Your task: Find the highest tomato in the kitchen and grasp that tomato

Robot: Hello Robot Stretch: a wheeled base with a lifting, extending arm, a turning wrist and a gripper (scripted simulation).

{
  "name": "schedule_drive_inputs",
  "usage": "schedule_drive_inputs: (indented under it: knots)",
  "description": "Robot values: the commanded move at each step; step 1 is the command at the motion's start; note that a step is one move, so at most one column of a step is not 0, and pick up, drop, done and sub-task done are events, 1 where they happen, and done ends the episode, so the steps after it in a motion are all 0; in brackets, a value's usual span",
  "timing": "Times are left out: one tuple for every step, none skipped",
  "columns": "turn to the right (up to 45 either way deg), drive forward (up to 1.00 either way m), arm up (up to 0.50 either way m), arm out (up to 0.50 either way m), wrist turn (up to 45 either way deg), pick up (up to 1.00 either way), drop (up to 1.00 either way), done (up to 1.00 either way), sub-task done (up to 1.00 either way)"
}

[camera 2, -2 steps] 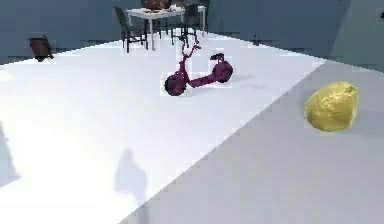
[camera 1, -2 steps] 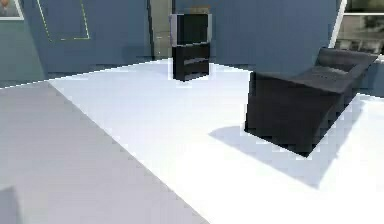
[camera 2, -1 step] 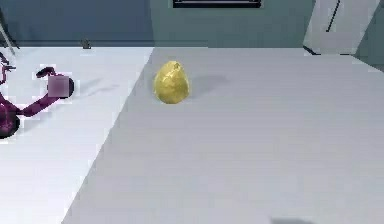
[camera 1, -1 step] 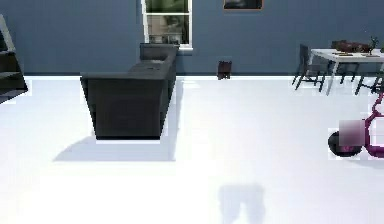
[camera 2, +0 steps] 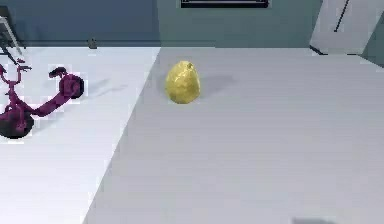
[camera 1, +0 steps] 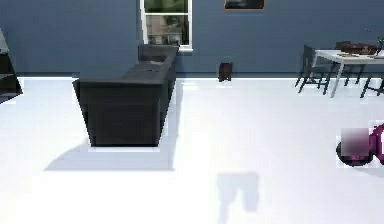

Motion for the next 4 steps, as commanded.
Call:
schedule_drive_inputs:
  knots:
    - [45.0, 0.0, 0.0, 0.0, 0.0, 0.0, 0.0, 0.0, 0.0]
    - [45.0, 0.0, 0.0, 0.0, 0.0, 0.0, 0.0, 0.0, 0.0]
    - [0.0, 0.25, 0.0, 0.0, 0.0, 0.0, 0.0, 0.0, 0.0]
    - [42.0, 0.0, 0.0, 0.0, 0.0, 0.0, 0.0, 0.0, 0.0]
